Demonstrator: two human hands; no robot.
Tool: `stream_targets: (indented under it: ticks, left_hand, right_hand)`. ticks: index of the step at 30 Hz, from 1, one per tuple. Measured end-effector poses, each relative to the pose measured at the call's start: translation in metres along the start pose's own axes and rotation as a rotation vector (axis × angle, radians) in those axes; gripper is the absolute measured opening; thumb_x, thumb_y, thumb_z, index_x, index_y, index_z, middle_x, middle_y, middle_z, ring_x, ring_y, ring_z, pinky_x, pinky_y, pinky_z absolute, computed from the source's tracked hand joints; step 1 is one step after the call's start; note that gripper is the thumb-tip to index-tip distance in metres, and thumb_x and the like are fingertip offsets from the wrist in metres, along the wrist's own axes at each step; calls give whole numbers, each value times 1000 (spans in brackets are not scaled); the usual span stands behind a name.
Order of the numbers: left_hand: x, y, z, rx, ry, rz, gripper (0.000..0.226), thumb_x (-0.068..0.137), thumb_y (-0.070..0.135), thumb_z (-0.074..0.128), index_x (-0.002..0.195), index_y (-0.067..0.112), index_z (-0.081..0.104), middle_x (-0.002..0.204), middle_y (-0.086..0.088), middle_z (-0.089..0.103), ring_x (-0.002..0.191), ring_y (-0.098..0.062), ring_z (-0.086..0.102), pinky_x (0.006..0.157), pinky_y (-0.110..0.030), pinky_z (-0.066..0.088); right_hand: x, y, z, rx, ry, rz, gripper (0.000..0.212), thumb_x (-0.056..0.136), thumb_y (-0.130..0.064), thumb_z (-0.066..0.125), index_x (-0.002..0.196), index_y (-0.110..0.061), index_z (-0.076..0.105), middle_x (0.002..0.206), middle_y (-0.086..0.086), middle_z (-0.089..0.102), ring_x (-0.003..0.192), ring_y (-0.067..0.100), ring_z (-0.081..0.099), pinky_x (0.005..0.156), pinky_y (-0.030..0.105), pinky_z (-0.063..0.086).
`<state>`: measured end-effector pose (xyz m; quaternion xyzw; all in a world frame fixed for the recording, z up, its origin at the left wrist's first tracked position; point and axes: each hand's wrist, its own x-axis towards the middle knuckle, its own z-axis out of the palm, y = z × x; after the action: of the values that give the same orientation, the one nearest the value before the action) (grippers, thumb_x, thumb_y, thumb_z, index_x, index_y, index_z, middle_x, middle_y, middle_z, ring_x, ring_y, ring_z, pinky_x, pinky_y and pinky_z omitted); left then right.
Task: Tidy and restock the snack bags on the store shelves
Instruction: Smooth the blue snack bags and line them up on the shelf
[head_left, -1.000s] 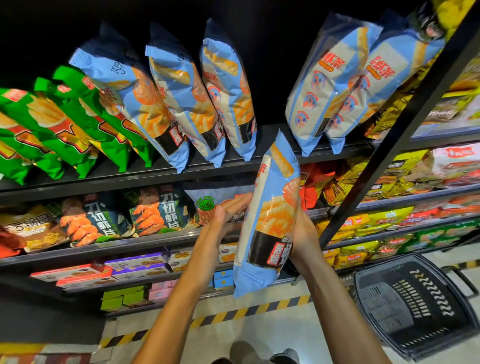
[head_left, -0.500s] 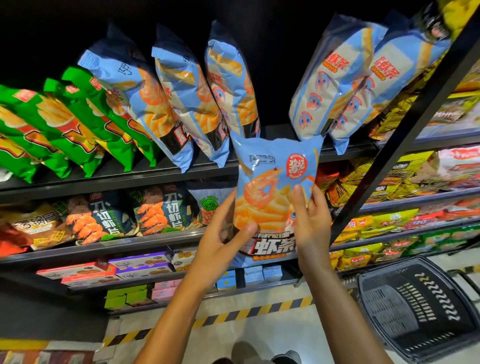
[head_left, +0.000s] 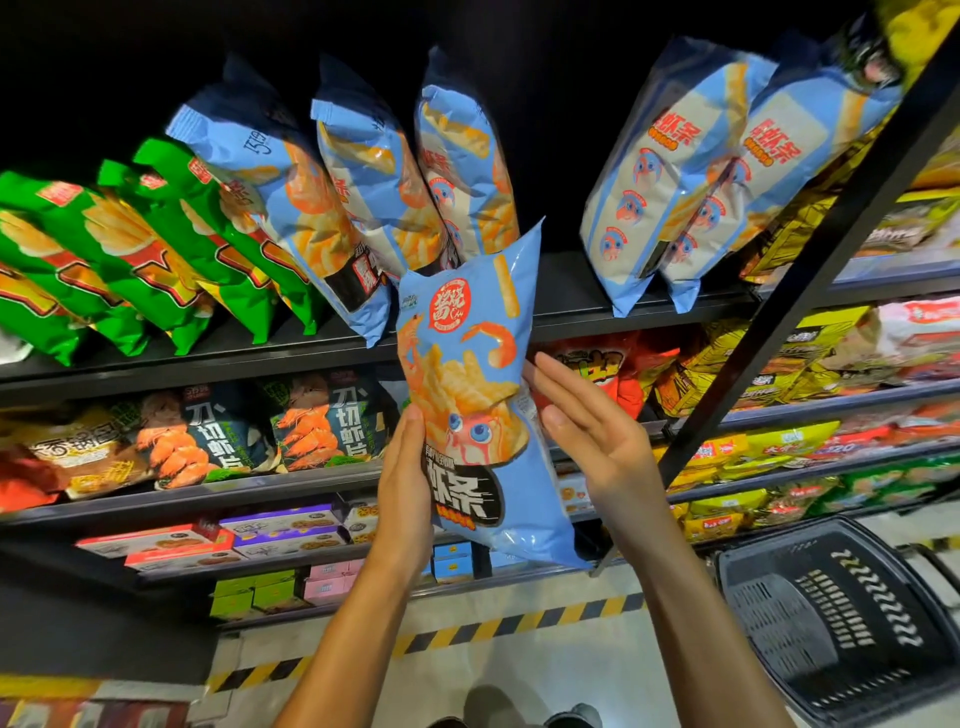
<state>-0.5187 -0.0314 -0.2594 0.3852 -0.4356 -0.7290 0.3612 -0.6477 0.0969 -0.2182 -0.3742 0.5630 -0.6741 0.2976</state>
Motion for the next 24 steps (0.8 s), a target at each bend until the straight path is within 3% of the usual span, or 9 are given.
stream_targets:
  ticks: [2,4,6,8,10,14,18,21,24]
  left_hand:
    - [2,-4,-4,42,-21,22,64,85,70,65,138,34,62,143,9,62,133,-13,58,118,-47,40]
    - [0,-2,-3,94,-43,61,41,92,65,61,124,41,68,135,12,67,129,-9,60,116,-43,42]
    - [-3,1,-1,154,-87,131,32,100,53,53,116,31,70,121,3,72,120,-13,65,106,-40,48]
    - [-7,4,-3,182,-160,177,38,103,49,51,124,20,66,122,-8,71,121,-21,66,101,-39,51]
    - [-9,8,-8,168,-246,158,41,102,46,55,134,21,62,130,-6,69,125,-23,64,100,-35,53]
    - [-15,10,-26,202,-522,101,61,95,49,65,152,40,44,154,5,53,141,-16,50,115,-42,43]
    - [-32,15,-35,362,-769,126,80,95,32,66,158,47,20,160,22,39,147,-4,38,111,-25,44]
    - [-51,14,-32,436,-814,152,93,95,18,70,160,43,8,157,34,35,148,3,33,112,-17,38]
    - [-74,11,-20,389,-703,135,89,94,15,66,160,43,13,151,36,42,144,1,41,111,-18,41]
  right_hand:
    - [-1,1,0,-10,2,10,43,102,-9,57,140,-29,55,140,-16,64,135,5,55,107,25,49]
    - [-3,2,0,-32,-12,48,51,101,-22,62,148,-35,46,150,-17,55,141,3,48,116,31,43]
    - [-6,4,3,-79,-57,94,59,99,-29,64,153,-37,39,153,-20,50,142,2,46,118,32,41]
    - [-11,7,7,-161,-54,118,56,101,-32,63,152,-32,41,149,-15,55,140,6,50,117,38,42]
    - [-19,12,8,-214,42,115,55,102,-42,61,152,-29,43,150,-10,56,141,13,50,115,46,41]
    - [-38,18,-3,-293,233,184,82,91,-75,56,152,-22,45,155,0,51,145,21,46,117,58,39]
    - [-53,14,-8,-263,202,171,68,99,-66,54,156,-31,41,156,-8,50,146,16,44,119,55,37]
    - [-61,8,-12,-236,152,149,52,105,-50,48,152,-29,47,147,-12,58,139,9,52,118,48,40]
    - [-67,4,-27,-192,136,223,72,90,-78,52,151,-39,47,148,-19,55,141,5,48,121,50,35]
